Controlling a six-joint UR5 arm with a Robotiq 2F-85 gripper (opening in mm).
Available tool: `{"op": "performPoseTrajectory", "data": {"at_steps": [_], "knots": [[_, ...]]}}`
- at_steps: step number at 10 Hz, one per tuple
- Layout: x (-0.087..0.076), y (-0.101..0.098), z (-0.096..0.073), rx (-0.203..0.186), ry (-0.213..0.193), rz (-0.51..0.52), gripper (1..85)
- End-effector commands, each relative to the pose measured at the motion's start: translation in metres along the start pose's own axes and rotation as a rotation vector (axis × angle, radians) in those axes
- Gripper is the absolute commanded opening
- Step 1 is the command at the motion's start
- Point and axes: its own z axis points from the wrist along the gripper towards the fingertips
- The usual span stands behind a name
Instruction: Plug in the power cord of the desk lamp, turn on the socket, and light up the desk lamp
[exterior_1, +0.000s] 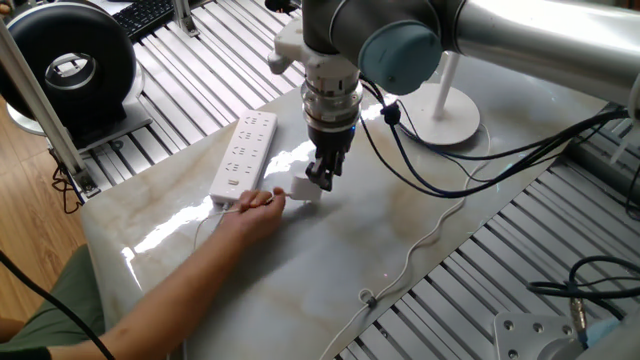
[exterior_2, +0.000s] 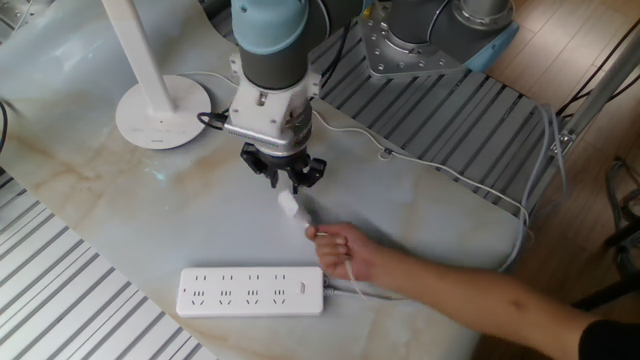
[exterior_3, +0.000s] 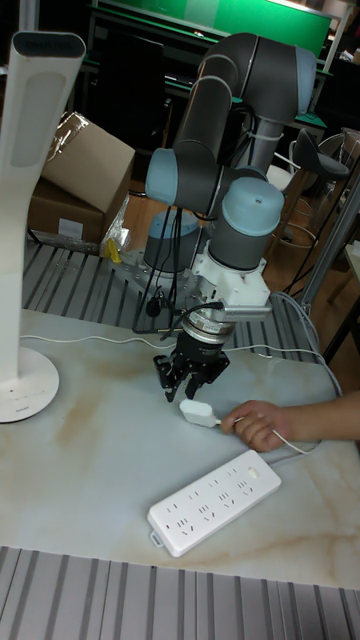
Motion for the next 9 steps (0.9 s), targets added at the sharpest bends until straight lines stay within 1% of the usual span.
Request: {"op": "performPoseTrajectory", "data": {"at_steps": [1,2,3,4,5,6,7,8,9], "knots": [[-0.009,0.023,0.000,-0.077,-0.040,-0.008,39.3],[-0.005,0.027,0.001,-0.075,-0.039,-0.180,39.3],[-0.005,0.022,0.002,-0.045,-0.037,-0.356,39.0],[-0.013,0.014,0.002,0.010,-0.053,-0.516,39.3],[-0.019,0.026,0.004,0.000,-0.093,-0.598,39.3],[-0.025,0.026,0.006,0.024,-0.119,-0.684,39.3],[-0.030,0.028,0.005,0.033,-0.143,-0.740,39.7],[-0.032,0.030,0.003,0.038,-0.157,-0.777,40.3],[-0.032,0.030,0.001,0.044,-0.162,-0.804,40.3]]}}
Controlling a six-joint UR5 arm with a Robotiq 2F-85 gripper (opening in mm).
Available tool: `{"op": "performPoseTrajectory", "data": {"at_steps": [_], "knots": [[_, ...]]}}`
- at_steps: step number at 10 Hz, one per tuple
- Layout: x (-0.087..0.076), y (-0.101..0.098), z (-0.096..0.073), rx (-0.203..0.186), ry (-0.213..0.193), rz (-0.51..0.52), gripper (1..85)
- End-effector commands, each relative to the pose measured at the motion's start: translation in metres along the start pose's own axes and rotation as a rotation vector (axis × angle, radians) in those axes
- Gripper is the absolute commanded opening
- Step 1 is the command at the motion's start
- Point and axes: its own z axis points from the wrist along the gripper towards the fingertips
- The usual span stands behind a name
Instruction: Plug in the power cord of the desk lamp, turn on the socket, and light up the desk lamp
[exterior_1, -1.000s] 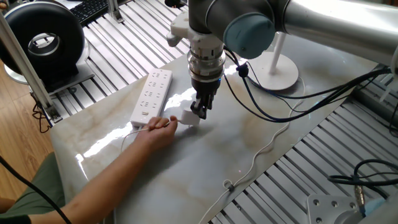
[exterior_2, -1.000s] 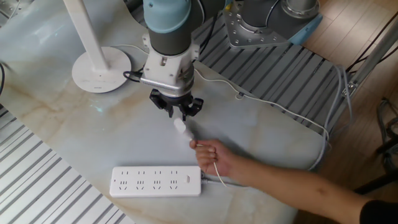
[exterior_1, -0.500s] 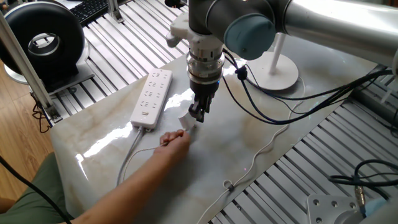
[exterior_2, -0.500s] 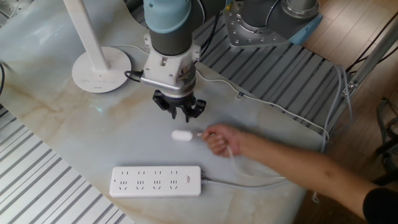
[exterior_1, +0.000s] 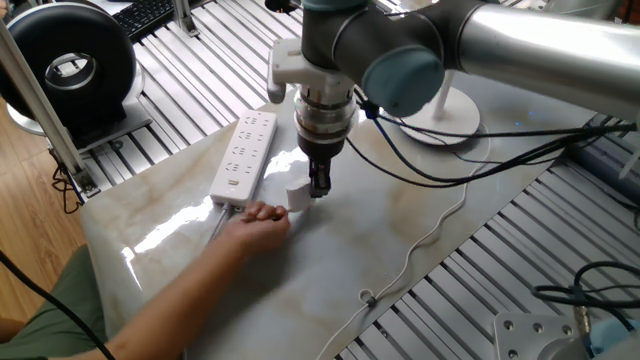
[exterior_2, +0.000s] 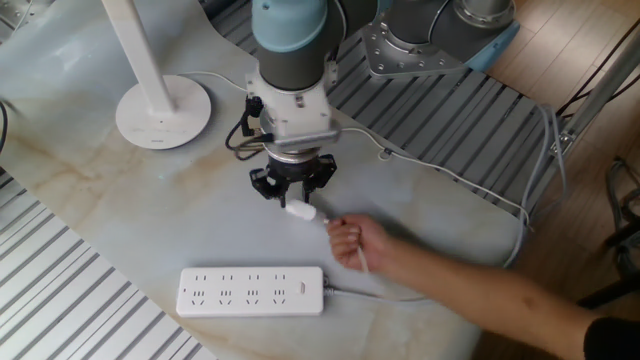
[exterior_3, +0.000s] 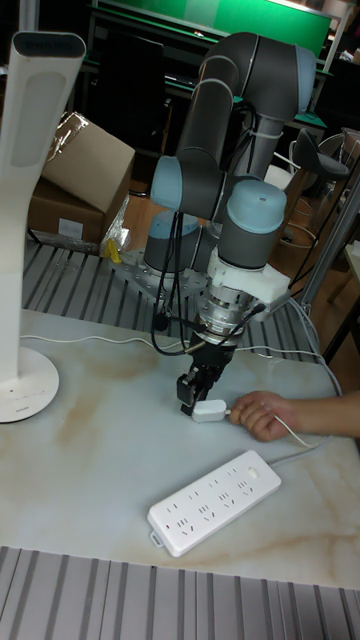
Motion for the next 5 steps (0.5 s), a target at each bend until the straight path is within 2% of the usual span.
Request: {"op": "performPoseTrajectory", "data": {"at_steps": [1,4,5], "knots": [[-0.0127,-0.0036,-0.0021,0.038,-0.053,-0.185,40.7],[-0.0126,-0.0008,0.0008,0.046,-0.075,-0.209,42.7],[-0.0082,0.0021,0.0026,0.042,-0.064,-0.188,38.0]]}}
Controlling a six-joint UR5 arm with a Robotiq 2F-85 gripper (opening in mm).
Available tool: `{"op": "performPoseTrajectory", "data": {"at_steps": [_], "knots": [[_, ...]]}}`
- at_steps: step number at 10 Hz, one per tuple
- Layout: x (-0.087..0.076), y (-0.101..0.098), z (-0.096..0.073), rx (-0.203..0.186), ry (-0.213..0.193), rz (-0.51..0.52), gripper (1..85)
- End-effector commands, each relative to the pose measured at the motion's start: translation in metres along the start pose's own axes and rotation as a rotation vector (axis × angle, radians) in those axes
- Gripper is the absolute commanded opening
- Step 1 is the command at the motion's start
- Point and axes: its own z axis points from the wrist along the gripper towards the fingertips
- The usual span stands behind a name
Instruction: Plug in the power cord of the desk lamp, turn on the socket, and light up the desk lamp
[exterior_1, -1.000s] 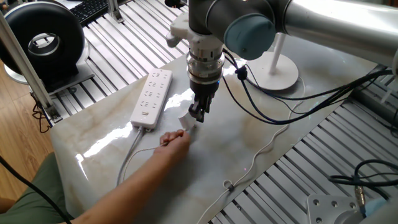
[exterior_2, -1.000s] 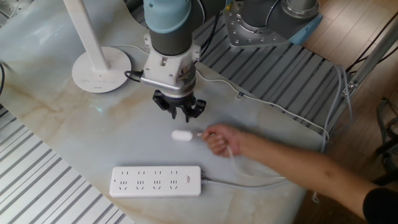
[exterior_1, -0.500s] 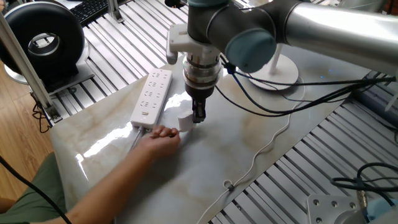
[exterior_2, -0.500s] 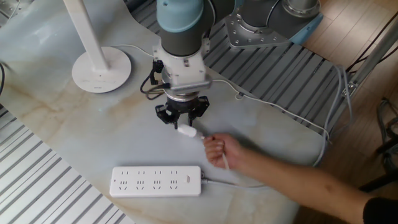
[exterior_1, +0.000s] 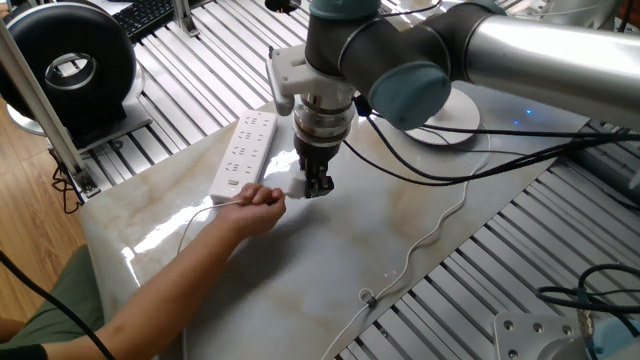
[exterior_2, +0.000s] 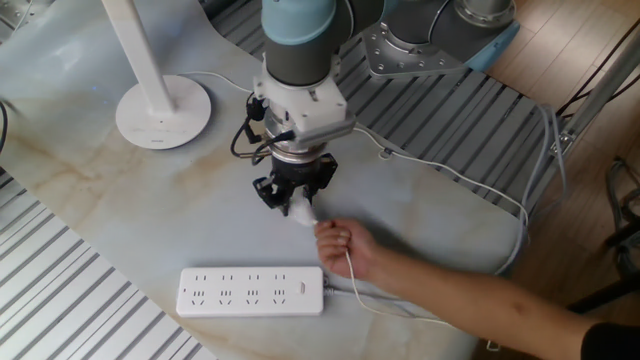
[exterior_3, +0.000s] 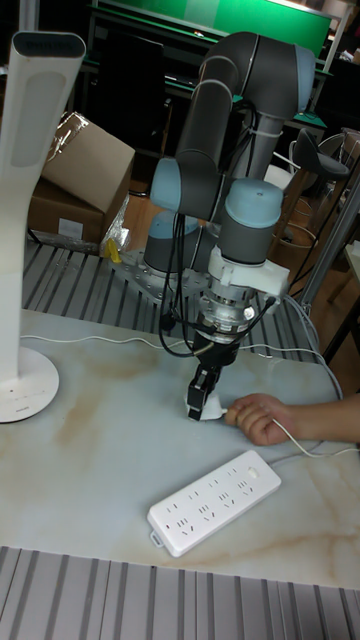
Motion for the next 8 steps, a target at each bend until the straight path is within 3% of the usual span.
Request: {"op": "performPoseTrajectory", "data": {"at_steps": [1,2,3,4,6,8], "knots": [[0.0020,0.0028,0.0018,0.008,-0.007,-0.012,36.7],[0.0047,0.0034,0.0020,0.006,0.000,0.010,33.0],[0.0107,0.0007,0.0023,0.017,0.018,0.052,10.0],[0.0111,0.0014,0.0027,0.015,0.017,0.067,1.7],[0.0098,0.0040,0.0027,0.005,0.012,0.070,14.7],[0.0052,0.0091,0.0026,-0.015,-0.006,0.101,20.0]]}}
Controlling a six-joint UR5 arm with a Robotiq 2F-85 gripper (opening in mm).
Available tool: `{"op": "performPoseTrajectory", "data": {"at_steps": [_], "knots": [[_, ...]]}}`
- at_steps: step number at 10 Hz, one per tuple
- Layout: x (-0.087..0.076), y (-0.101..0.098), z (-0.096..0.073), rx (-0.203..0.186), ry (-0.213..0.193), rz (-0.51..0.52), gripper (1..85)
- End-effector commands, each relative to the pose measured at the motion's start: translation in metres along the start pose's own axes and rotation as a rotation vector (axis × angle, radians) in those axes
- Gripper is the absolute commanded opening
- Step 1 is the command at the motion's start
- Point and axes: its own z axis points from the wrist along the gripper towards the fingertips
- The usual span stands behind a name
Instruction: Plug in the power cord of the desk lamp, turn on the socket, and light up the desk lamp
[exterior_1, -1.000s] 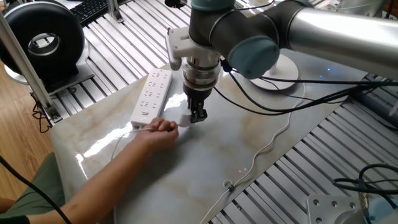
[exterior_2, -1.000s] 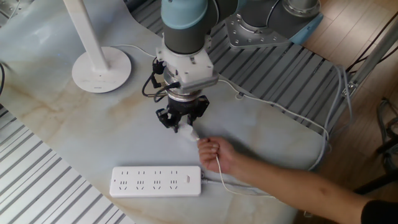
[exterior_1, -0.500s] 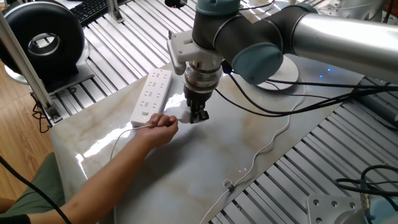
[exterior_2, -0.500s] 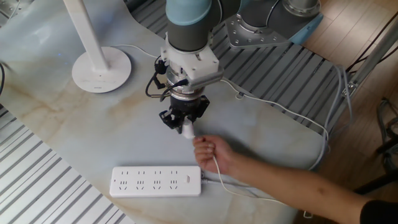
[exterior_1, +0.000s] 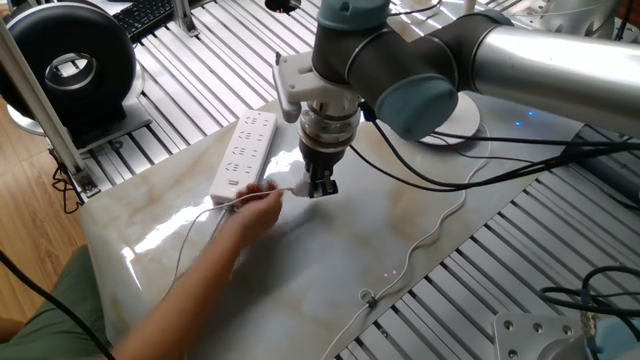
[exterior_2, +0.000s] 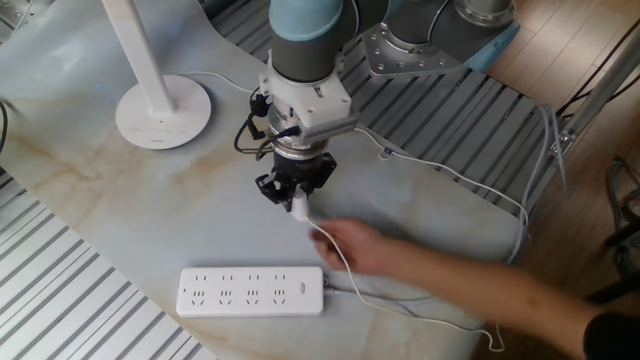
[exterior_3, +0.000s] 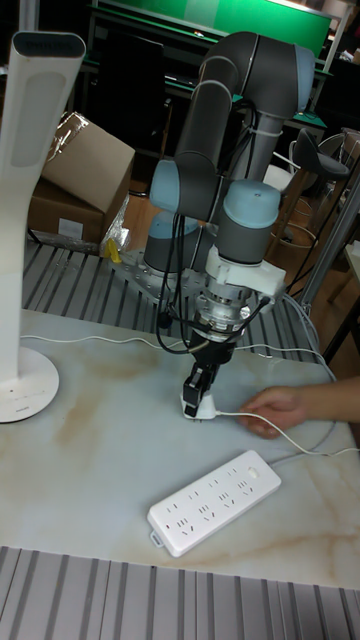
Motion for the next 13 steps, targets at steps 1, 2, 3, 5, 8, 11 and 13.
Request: {"op": "performPoseTrajectory", "data": {"at_steps": [1,2,3,5,8,11,13], "knots": [[-0.0041,0.0044,-0.0008,-0.020,-0.023,0.043,20.0],[-0.0044,0.0046,-0.0009,-0.021,-0.024,0.029,25.7],[-0.0042,0.0048,-0.0009,-0.022,-0.023,0.024,29.7],[-0.0071,0.0078,-0.0011,-0.035,-0.034,0.032,35.0],[-0.0075,0.0079,-0.0012,-0.036,-0.035,0.042,41.7],[-0.0125,0.0092,-0.0017,-0.042,-0.049,0.079,40.0],[-0.0127,0.0085,-0.0017,-0.040,-0.050,0.091,38.7]]}}
